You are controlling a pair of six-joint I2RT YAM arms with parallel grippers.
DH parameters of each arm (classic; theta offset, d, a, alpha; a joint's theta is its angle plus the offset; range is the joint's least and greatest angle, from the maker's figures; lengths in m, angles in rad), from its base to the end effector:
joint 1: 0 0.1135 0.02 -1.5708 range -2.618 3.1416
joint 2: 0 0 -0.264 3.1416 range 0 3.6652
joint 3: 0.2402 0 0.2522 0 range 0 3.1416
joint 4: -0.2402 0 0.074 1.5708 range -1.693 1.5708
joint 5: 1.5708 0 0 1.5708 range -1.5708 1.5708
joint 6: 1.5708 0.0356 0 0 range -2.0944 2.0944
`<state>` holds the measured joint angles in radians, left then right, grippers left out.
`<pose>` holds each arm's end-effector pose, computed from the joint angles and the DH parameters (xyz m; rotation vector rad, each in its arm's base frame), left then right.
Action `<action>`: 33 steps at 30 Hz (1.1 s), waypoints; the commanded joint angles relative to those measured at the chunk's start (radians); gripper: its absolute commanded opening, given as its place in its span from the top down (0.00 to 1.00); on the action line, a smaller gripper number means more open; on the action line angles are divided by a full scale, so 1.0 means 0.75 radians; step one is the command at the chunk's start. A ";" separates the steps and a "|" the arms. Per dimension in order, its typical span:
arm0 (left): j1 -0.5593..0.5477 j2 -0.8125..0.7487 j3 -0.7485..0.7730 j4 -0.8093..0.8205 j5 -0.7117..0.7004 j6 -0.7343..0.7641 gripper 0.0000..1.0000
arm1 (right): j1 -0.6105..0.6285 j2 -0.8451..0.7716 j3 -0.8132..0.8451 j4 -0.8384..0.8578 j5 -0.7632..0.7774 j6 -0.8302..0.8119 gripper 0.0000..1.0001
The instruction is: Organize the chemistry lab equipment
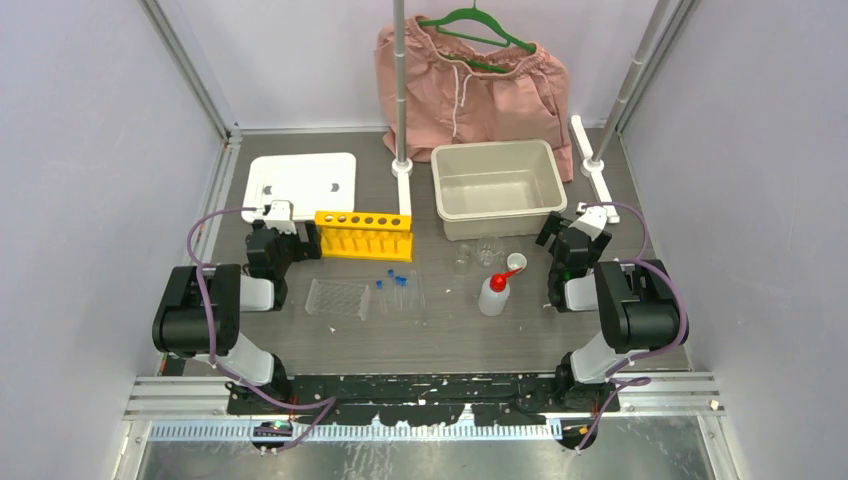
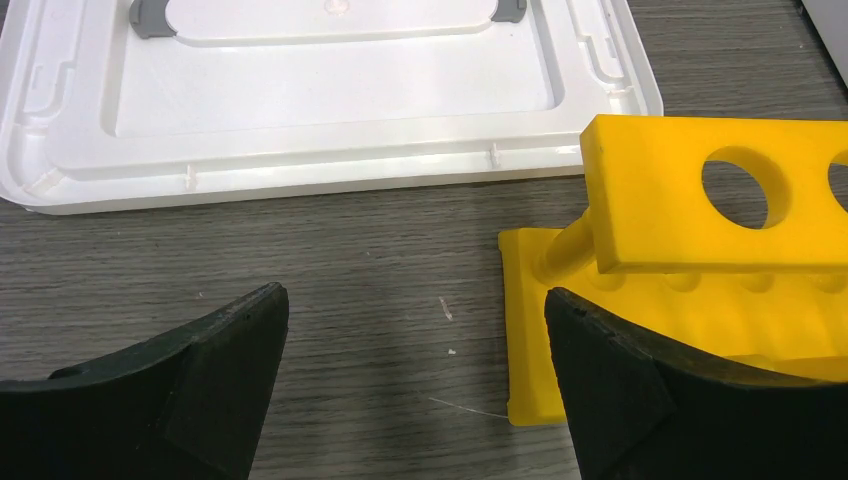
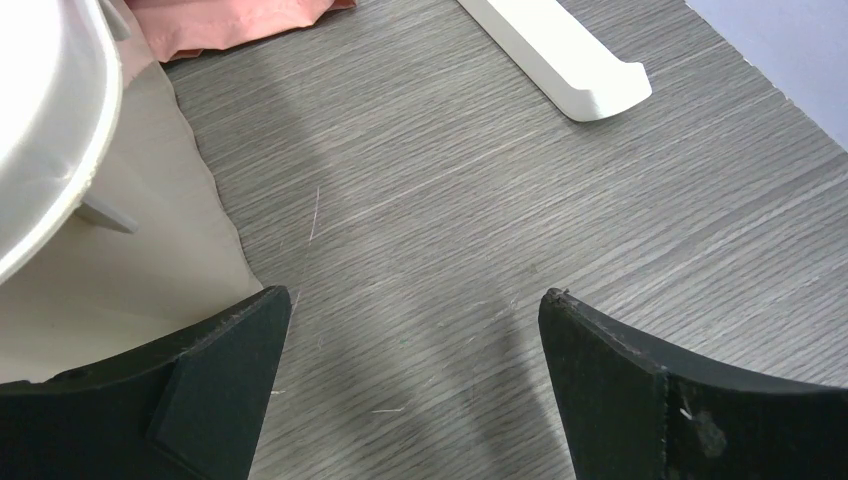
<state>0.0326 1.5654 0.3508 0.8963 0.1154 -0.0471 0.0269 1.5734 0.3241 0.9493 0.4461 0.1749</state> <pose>0.2641 0.0045 0.1346 0.0036 1.8886 -0.1189 0.2567 -0.0085 0.1327 0.4392 1.7967 -0.2762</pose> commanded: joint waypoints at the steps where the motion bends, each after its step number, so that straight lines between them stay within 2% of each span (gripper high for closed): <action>1: -0.005 -0.020 0.029 0.045 -0.018 0.012 0.00 | 0.007 -0.018 0.020 0.063 0.006 0.001 0.00; 12: -0.009 -0.020 0.033 0.040 -0.015 0.020 0.00 | 0.007 -0.018 0.020 0.065 0.008 0.001 0.00; 13: -0.009 -0.022 0.032 0.042 -0.015 0.018 0.00 | 0.008 -0.022 0.016 0.069 0.053 0.004 0.00; 16: -0.005 -0.047 0.035 0.015 -0.015 0.013 0.00 | 0.011 -0.159 -0.039 0.057 0.067 0.017 0.00; 23: -0.005 -0.250 0.180 -0.403 -0.076 0.000 0.00 | 0.009 -0.560 -0.014 -0.431 0.288 0.136 0.00; 28: 0.035 -0.412 0.339 -0.811 0.002 0.015 0.00 | 0.009 -0.846 0.131 -0.945 0.384 0.247 0.00; 31: 0.094 -0.497 0.448 -1.051 0.133 0.010 0.00 | 0.007 -1.010 0.257 -1.294 0.458 0.478 0.00; 33: 0.125 -0.520 0.536 -1.233 0.214 0.030 0.00 | -0.003 -1.092 0.324 -1.494 0.547 0.810 0.00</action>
<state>0.0811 1.2335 0.6361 0.2687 0.1482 -0.0437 0.0315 0.8734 0.4404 0.1909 0.7071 0.4137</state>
